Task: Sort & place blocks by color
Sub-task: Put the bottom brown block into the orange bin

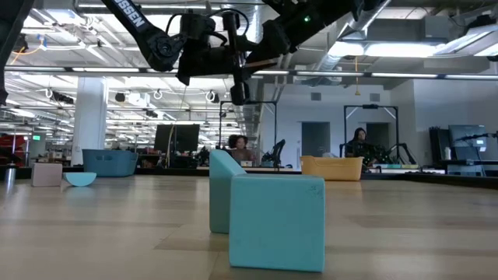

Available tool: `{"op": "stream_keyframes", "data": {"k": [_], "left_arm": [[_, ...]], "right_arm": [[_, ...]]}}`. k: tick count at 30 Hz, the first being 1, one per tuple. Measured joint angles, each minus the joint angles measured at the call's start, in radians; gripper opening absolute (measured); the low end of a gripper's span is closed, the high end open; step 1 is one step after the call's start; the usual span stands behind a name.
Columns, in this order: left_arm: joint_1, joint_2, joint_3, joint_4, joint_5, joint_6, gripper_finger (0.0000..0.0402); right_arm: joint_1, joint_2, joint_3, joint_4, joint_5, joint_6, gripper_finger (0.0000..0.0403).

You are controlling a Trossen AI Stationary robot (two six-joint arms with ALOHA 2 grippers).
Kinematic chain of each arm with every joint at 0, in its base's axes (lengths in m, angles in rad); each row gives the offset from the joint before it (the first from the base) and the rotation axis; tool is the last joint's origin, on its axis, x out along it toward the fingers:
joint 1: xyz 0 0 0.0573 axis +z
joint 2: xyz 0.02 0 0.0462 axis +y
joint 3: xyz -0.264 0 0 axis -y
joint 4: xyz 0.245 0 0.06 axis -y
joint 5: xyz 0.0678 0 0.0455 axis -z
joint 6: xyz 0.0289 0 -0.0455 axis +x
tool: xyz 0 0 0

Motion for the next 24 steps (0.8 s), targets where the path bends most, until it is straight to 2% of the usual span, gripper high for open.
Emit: {"op": "stream_keyframes", "data": {"k": [5,9,12,14,20,24], "left_arm": [[-0.002,-0.009,0.000,-0.005,-0.037,-0.013,0.0089],[-0.011,-0.029,-0.002,-0.063,-0.078,-0.007,0.0089],[-0.018,-0.088,-0.001,-0.178,-0.106,0.068,0.0089],[-0.029,-0.138,-0.001,-0.331,-0.147,0.158,0.0089],[-0.121,-0.318,-0.002,-0.902,-0.464,0.459,0.0089],[-0.247,-0.396,-0.002,-1.187,-0.705,0.487,0.0102]], "right_arm": [[0.028,-0.039,0.000,-0.019,0.127,0.047,0.0197],[0.053,-0.129,0.007,-0.043,0.237,0.092,0.0231],[0.065,-0.196,0.005,-0.159,0.294,0.213,0.0246],[0.066,-0.241,0.004,-0.252,0.301,0.327,0.0249],[0.067,-0.335,-0.060,-0.526,0.286,0.665,0.0249],[0.072,-0.352,-0.151,-0.507,0.173,0.836,0.0249]]}}
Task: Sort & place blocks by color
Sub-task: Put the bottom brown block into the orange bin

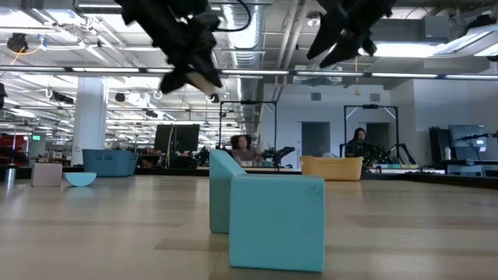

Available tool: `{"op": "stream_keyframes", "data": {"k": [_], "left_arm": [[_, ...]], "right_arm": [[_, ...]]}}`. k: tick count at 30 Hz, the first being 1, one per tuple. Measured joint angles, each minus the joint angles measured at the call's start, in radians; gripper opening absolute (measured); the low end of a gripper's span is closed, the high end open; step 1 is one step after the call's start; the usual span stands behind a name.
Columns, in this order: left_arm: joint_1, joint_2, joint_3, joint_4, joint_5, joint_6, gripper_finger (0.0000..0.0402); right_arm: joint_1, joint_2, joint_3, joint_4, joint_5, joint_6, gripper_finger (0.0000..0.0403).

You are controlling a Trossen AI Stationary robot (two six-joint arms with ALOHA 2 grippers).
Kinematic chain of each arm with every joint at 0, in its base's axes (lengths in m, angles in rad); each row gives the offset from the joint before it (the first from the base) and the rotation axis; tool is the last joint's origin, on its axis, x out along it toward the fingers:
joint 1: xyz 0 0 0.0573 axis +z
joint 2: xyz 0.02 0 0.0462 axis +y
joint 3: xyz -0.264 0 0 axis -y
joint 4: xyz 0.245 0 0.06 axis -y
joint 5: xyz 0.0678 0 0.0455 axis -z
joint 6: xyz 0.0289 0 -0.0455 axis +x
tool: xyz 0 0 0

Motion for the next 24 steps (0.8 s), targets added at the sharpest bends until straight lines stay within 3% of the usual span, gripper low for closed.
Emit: {"op": "stream_keyframes", "data": {"k": [6,11,18,24], "left_arm": [[-0.299,-0.069,0.000,-0.390,-0.195,-0.235,0.0097],[-0.632,-0.074,0.000,-0.681,-0.191,-0.578,0.0093],[-1.032,-0.073,0.000,-0.745,-0.122,-1.088,0.0124],[-1.224,-0.073,0.000,-0.762,-0.161,-1.376,0.0111]], "right_arm": [[0.037,0.054,-0.137,0.196,-0.185,0.153,0.0249],[0.086,0.165,-0.156,0.343,-0.224,0.173,0.0249],[0.106,0.314,-0.156,0.627,-0.385,0.216,0.0249],[0.107,0.354,-0.156,0.695,-0.421,0.303,0.0249]]}}
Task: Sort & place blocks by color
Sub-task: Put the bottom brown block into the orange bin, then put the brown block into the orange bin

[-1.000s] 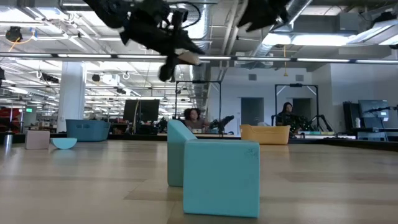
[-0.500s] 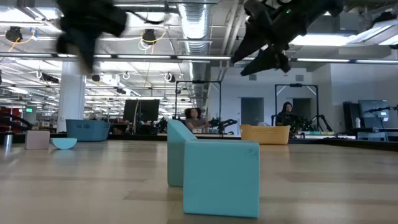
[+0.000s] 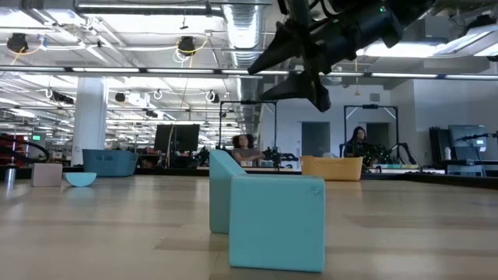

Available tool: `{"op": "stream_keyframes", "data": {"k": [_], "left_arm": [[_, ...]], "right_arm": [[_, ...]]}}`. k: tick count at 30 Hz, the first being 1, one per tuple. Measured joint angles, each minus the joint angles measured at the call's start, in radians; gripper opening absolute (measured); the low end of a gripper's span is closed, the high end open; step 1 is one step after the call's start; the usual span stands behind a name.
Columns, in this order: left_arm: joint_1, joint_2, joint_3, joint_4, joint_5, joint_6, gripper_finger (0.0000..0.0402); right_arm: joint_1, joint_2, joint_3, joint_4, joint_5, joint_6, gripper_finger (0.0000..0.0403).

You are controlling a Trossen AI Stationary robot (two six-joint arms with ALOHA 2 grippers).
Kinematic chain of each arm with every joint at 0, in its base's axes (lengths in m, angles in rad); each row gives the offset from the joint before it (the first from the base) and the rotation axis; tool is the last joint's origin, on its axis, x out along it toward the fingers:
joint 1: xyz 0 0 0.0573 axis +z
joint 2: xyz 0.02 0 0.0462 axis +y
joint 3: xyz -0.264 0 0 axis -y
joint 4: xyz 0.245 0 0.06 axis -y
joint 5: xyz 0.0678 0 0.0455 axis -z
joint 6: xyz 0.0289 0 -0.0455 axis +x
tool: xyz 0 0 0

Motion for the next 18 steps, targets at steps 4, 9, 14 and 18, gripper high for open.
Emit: {"op": "stream_keyframes", "data": {"k": [4,9,14,18], "left_arm": [[-0.061,0.000,-0.032,0.027,0.001,-0.065,0.0112],[-0.099,0.000,-0.149,0.180,0.063,-0.062,0.0139],[-0.099,0.000,-0.256,0.308,0.149,-0.057,0.0176],[-0.074,0.000,-0.272,0.320,0.155,-0.058,0.0207]], "right_arm": [[0.005,-0.009,0.000,-0.031,0.001,0.014,0.0249],[0.018,-0.058,0.001,-0.094,0.018,0.012,0.0249],[0.029,-0.127,0.001,-0.189,0.066,0.012,0.0249],[0.060,-0.181,0.001,-0.260,0.137,0.010,0.0249]]}}
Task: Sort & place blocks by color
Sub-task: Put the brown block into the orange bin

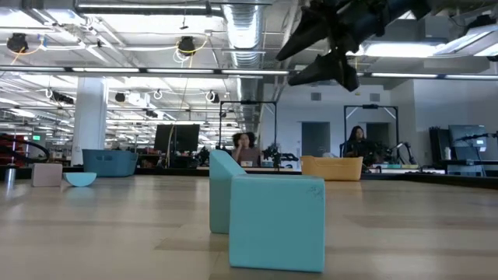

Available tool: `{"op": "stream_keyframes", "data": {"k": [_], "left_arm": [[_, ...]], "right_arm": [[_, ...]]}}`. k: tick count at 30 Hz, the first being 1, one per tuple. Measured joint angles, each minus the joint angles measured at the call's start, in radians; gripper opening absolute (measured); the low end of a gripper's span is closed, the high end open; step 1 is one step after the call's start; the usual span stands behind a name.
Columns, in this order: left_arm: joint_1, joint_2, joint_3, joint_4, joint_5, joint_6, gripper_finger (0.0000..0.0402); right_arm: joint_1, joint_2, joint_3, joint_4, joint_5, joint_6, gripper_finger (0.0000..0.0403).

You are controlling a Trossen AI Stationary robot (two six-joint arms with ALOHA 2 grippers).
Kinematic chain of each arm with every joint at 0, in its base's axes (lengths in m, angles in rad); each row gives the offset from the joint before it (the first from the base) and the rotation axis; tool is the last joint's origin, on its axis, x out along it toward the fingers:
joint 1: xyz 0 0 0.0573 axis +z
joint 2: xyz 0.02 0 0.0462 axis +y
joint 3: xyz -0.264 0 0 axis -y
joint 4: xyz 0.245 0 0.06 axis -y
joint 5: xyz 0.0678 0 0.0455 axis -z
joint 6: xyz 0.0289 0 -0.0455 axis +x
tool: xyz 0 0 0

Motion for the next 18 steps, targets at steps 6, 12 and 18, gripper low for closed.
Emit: {"op": "stream_keyframes", "data": {"k": [6,12,18], "left_arm": [[0.109,-0.053,0.025,-0.060,-0.017,0.103,0.0227],[0.302,-0.155,0.056,-0.237,-0.140,0.310,0.0228],[0.550,-0.217,0.049,-0.279,-0.227,0.733,0.0229]], "right_arm": [[0.042,-0.055,0.000,-0.041,0.075,0.000,0.0249],[0.045,-0.065,0.000,-0.041,0.075,0.009,0.0249],[0.045,-0.055,0.000,-0.037,0.079,0.026,0.0249]]}}
